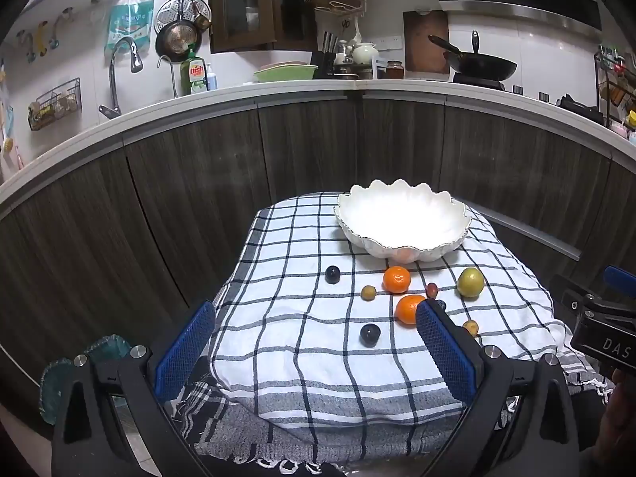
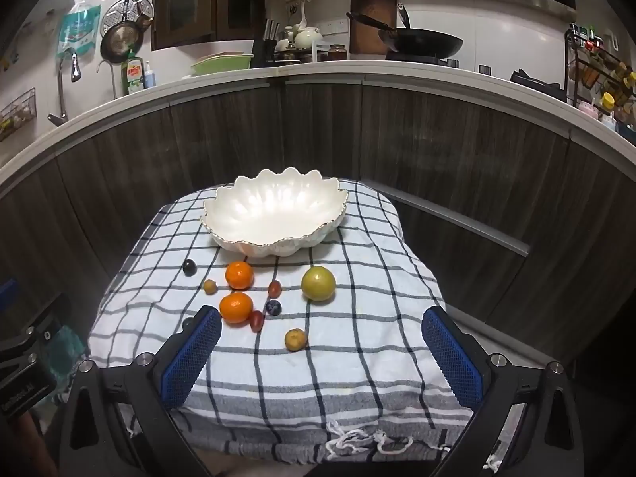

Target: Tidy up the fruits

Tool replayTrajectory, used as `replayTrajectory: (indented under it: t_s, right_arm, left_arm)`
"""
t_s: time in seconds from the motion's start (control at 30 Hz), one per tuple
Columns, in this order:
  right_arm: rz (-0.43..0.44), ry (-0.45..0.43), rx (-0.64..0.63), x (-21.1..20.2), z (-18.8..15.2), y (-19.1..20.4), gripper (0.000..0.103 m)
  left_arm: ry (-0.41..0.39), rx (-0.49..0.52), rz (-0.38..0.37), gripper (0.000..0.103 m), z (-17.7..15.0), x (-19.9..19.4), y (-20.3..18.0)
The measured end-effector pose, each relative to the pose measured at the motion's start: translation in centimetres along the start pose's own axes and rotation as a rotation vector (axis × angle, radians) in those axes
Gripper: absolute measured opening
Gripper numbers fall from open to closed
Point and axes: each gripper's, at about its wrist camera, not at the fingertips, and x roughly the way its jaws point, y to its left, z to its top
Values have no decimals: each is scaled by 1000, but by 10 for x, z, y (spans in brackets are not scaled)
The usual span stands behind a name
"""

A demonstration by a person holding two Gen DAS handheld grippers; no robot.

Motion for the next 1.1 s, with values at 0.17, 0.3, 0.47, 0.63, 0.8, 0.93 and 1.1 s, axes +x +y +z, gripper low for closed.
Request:
replayTrajectory:
  t_s: [0.17,0.3,0.47,0.63,0.8,0.93,1.1]
  right_arm:
    - [0,-1,0,0,1,0,102]
    - [2,-4,0,0,-2,-4,102]
    - [5,-1,-2,2,-3,-3,102]
    - [5,-1,-3,2,-2,-2,102]
    - [4,-1,-1,2,-3,-3,102]
    - [4,-4,0,2,-3,-3,102]
    - [3,-4,0,2,-3,-3,102]
  left_arm:
    - [-1,-1,0,103,-1,0,-3]
    - [-1,-1,-1,103,-1,0,-4]
    - [-1,-2,0,103,-2,0,-3]
    - [-1,-3,-1,103,-2,0,-3]
    - [-2,-3,-1,103,-2,0,-3]
    - [-2,-4,-1,103,-2,0,-3]
    - [-2,-4,-1,103,-2,0,-3]
